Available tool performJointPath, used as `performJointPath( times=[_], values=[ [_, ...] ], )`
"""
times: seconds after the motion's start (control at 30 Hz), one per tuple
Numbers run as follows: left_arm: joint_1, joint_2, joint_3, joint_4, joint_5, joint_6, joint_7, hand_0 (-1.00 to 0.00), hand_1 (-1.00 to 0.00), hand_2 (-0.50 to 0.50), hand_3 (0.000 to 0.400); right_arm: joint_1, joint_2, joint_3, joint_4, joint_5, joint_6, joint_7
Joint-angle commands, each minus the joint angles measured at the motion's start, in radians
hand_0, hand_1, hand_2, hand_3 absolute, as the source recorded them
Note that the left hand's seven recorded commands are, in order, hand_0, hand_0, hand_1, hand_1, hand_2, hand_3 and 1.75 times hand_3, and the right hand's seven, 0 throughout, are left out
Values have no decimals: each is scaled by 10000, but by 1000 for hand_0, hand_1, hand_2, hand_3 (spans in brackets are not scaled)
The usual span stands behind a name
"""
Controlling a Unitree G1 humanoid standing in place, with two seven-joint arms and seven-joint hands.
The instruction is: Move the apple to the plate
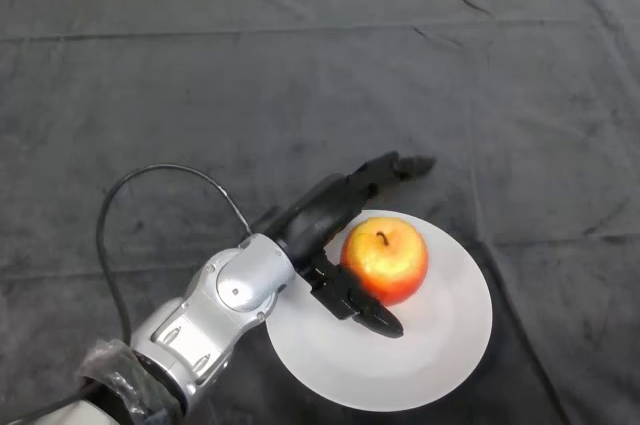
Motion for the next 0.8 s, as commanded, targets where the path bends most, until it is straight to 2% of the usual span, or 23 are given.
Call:
performJointPath(
  times=[0.03, 0.2, 0.37, 0.63, 0.8],
  values=[
    [-193, 550, 435, -563, -286, -92, -65, 0, 0, 0, 0, 206, -233, -151, -46, 13, 91, 22],
    [96, 1221, 1280, -845, -605, -380, -73, 0, 0, 0, 0, 206, -233, -151, -47, 12, 91, 21],
    [349, 1844, 2322, -601, -975, -890, 13, 0, 0, 0, 0, 206, -232, -151, -48, 11, 90, 21],
    [374, 2615, 4170, 942, -1573, -1827, 366, 0, 0, 0, 0, 206, -233, -151, -48, 9, 90, 21],
    [237, 2937, 5251, 2111, -1822, -2289, 873, 0, 0, 0, 0, 207, -235, -153, -45, 9, 91, 21]
  ],
)
